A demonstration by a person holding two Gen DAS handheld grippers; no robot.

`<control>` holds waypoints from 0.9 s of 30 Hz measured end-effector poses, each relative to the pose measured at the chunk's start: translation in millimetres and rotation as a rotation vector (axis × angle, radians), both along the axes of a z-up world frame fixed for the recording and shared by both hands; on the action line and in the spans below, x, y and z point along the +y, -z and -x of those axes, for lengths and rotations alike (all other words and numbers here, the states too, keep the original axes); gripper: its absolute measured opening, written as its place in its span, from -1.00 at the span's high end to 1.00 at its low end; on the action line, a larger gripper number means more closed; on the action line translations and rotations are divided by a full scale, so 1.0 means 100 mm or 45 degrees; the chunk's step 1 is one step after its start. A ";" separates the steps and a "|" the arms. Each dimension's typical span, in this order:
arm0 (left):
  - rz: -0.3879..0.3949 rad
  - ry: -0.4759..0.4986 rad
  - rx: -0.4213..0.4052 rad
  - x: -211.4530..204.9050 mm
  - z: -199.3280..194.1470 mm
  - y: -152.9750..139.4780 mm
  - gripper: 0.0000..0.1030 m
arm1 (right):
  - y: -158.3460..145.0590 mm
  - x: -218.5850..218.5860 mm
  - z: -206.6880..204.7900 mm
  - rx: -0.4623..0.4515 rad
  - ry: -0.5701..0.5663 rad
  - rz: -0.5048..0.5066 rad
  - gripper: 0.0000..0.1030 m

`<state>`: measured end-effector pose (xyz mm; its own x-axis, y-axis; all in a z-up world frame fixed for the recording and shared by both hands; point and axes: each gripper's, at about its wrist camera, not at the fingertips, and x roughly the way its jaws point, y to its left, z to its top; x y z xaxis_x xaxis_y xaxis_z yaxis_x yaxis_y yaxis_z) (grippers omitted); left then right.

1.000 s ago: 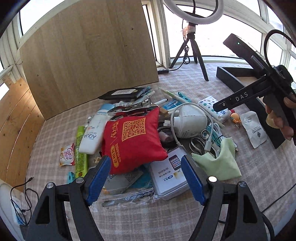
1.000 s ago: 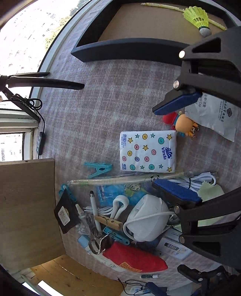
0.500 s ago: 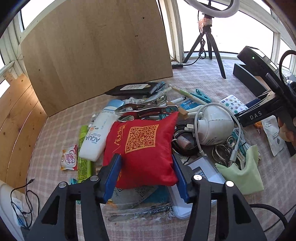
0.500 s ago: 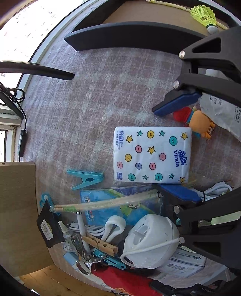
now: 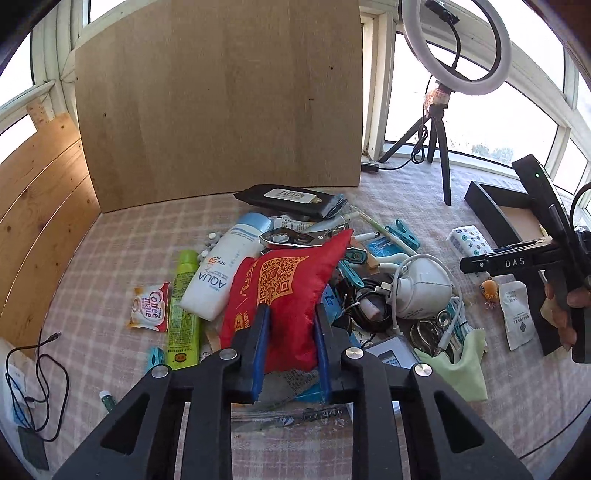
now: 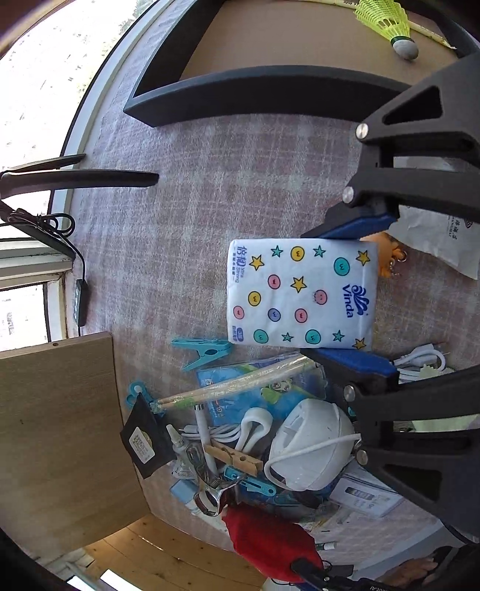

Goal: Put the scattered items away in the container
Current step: 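Grasp the red pouch with the left gripper while the right gripper grasps the Vinda tissue pack, then carry the red pouch and tissue pack into the black tray and release both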

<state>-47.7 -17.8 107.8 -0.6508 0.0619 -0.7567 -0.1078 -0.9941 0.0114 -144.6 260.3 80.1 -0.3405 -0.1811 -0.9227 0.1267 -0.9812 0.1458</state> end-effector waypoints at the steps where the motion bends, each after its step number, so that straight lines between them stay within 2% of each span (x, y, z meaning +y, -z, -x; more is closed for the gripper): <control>1: -0.013 -0.007 0.004 -0.03 0.00 -0.04 0.61 | -0.04 0.02 -0.03 0.009 0.007 0.012 0.03; 6: -0.051 -0.024 0.014 -0.11 0.00 -0.17 0.63 | -0.13 0.07 -0.17 0.044 0.048 0.069 0.03; 15: -0.045 -0.009 0.060 -0.10 -0.10 -0.43 0.65 | -0.47 0.33 -0.31 0.149 0.115 0.119 0.03; 23: -0.085 0.133 0.126 0.32 -0.06 -0.76 0.65 | -0.69 0.99 -0.57 0.196 0.248 0.077 0.03; 27: -0.111 0.258 0.159 0.77 0.03 -0.90 0.65 | -0.71 1.38 -0.80 0.189 0.324 0.041 0.03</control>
<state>-50.6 59.3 197.7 -0.7064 0.2622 -0.6575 -0.3080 -0.9502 -0.0479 -64.1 398.7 150.9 -0.5094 -0.1008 -0.8546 -0.1008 -0.9793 0.1756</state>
